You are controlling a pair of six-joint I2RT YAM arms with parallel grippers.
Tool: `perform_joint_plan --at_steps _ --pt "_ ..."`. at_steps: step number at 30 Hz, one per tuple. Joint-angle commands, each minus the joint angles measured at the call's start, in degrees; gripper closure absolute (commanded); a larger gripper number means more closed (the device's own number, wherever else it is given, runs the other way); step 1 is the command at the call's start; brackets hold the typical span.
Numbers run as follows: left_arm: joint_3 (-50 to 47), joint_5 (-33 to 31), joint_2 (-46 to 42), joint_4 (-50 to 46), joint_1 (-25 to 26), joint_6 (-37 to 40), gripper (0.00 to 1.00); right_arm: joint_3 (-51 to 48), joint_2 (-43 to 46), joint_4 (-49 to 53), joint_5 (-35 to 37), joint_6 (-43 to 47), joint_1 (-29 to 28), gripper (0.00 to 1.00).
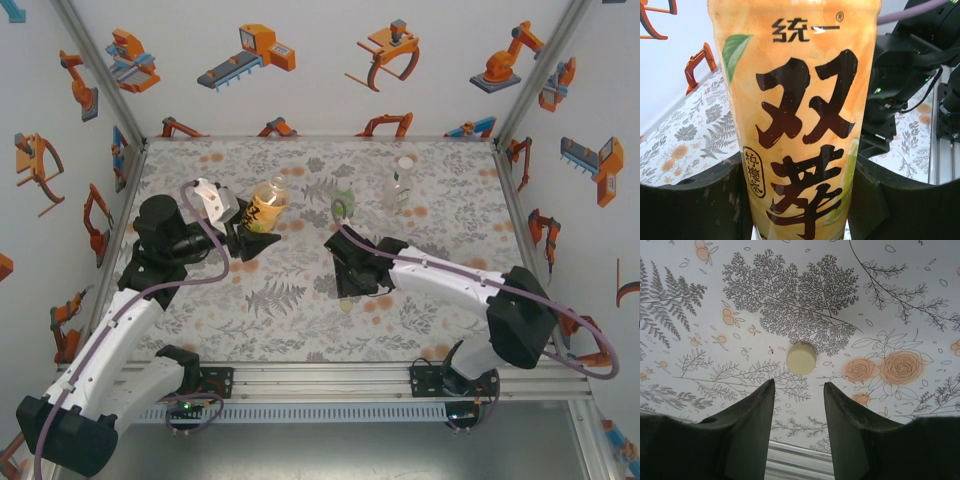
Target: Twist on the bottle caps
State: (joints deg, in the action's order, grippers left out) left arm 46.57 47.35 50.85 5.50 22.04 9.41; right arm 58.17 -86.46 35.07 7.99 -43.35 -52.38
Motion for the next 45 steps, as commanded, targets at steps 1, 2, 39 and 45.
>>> perform_joint_plan --at_steps 1,2,39,45 --pt "0.3 0.2 -0.4 0.9 -0.2 0.8 1.0 -0.7 -1.5 -1.0 0.4 -1.7 -0.3 0.56" --pt "0.3 0.2 -0.3 0.9 -0.1 0.7 1.0 -0.8 -1.9 -1.1 0.6 -1.8 -0.3 0.56" --pt "0.4 0.8 0.7 1.6 -0.2 -0.4 1.0 0.4 -11.2 -3.1 -0.4 -3.1 -2.0 0.55" --pt "0.5 0.8 0.7 1.6 -0.2 -0.5 1.0 0.7 -11.4 -2.4 -0.5 -3.2 -2.1 0.57"
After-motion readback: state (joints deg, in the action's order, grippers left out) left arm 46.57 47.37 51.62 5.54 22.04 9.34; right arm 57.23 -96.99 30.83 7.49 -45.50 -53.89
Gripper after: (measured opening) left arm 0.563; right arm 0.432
